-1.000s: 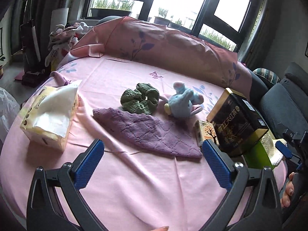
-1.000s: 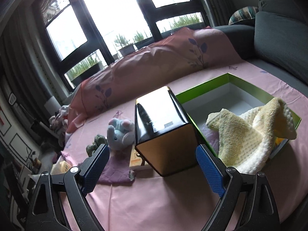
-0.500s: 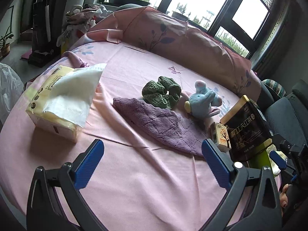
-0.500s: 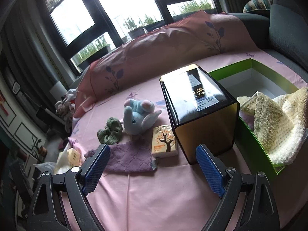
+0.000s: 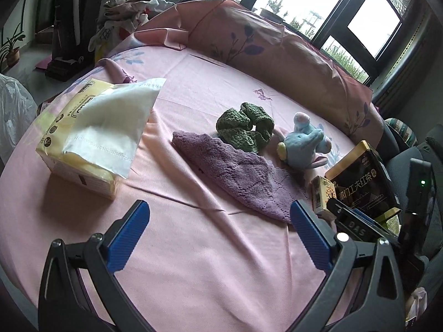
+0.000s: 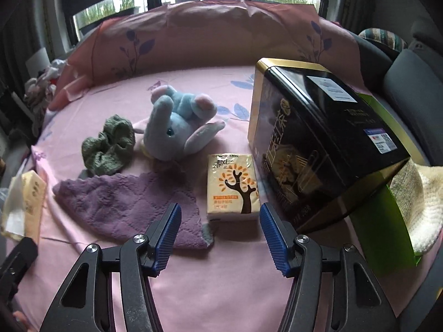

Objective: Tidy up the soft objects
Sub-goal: 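Grasp the small tree-print tissue pack with the right gripper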

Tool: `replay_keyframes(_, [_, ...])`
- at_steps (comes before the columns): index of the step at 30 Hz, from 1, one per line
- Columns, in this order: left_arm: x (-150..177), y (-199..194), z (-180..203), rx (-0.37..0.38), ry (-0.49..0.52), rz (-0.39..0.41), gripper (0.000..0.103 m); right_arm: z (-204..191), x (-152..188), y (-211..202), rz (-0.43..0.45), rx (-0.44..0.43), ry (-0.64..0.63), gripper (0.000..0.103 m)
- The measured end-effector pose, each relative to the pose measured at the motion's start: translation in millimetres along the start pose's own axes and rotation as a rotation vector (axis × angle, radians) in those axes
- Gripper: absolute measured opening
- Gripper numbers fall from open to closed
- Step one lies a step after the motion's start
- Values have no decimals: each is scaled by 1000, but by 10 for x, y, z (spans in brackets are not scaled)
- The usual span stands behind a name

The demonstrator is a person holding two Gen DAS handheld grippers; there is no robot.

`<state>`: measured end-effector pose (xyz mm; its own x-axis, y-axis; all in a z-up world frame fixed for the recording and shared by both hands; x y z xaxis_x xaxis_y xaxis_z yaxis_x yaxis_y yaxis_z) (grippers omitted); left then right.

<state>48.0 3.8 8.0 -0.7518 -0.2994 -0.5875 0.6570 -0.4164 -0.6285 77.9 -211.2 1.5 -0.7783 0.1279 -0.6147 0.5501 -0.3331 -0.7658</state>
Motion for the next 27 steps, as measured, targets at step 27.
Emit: replay_keyframes(27, [45, 40, -110, 2, -26, -71, 101, -381, 328, -120, -30, -224, -144, 35])
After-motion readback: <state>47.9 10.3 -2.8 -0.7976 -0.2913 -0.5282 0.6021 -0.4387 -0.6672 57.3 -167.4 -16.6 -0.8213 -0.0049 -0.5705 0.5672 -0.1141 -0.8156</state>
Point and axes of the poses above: each gripper's, at about its wrist camera, not at the fingertips, and y roughly the way its jaws point, z to its right, x to its underside, the point moved 8 cm from there along y, roughly the way its jaws point, and after that the axes turned 10 degrees about x, right-handed, at the moved point
